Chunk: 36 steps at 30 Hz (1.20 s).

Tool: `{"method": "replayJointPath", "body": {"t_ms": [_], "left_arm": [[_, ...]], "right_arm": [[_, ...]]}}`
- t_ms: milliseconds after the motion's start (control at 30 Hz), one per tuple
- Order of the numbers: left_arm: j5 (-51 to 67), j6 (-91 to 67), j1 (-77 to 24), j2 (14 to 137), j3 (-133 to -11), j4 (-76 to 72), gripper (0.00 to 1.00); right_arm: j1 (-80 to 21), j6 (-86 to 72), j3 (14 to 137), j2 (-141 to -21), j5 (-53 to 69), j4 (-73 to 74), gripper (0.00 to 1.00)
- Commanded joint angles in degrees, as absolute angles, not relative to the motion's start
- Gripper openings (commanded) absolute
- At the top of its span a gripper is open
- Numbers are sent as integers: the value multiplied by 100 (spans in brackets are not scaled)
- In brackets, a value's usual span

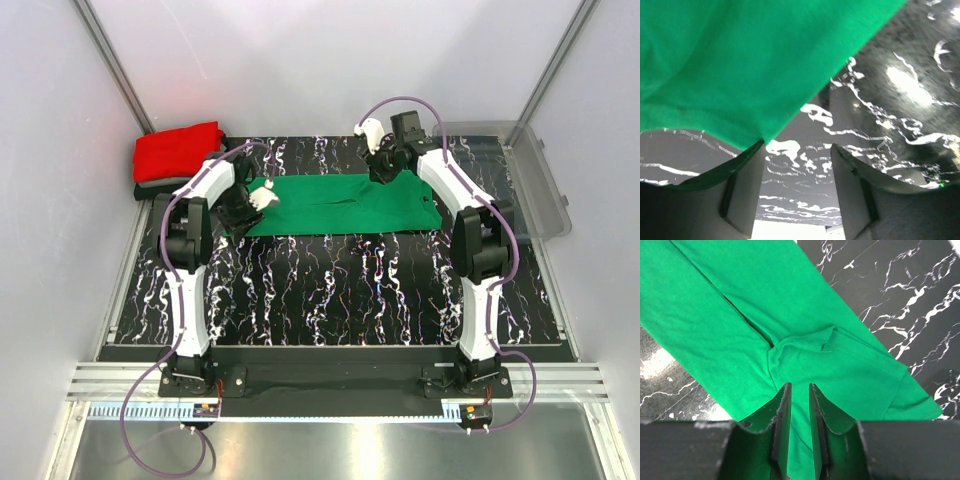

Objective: Fold and stack the t-shirts
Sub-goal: Fold the tshirt

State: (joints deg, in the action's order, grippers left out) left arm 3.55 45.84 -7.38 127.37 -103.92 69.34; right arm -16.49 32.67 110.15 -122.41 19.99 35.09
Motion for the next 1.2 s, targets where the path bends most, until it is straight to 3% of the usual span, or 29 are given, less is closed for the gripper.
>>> {"method": "replayJointPath", "body": {"t_ms": [0,100,133,267,567,667,700,733,933,1167], "left_arm": [[124,4632,-703,12919,-10556,6812,51],[79,4544,-703,12990,-10573,6715,39],[79,4518,-712,13016,-10573,6706,26],[44,4412,-712,13052,-10529,6627,3],[44,4456,-729,12832,-10336,6566,0],[-130,4482,-782,12797,-10213,6487,35],[-184,4491,-791,12762,-10161,6469,53],[-211,4517,-800,12736,-10047,6399,58],[-343,4684,-826,12516,-9756,6179,61],[-404,4843,-861,12191,-9931,6187,53]], "right_arm": [[-1679,3138,10899,-11909,1995,3419,27],[-1670,3024,10802,-11935,2118,3419,27],[-1679,2997,10776,-11953,2127,3410,27],[-1670,2927,10714,-11988,2171,3419,27],[-1679,2936,10521,-11900,2127,3401,28],[-1670,2874,10468,-11900,2197,3393,28],[-1670,2857,10459,-11909,2215,3393,28],[-1670,2856,10450,-11900,2250,3393,28],[-1661,2883,10398,-11848,2224,3410,28],[-1670,2900,10354,-11795,2206,3401,28]]}}
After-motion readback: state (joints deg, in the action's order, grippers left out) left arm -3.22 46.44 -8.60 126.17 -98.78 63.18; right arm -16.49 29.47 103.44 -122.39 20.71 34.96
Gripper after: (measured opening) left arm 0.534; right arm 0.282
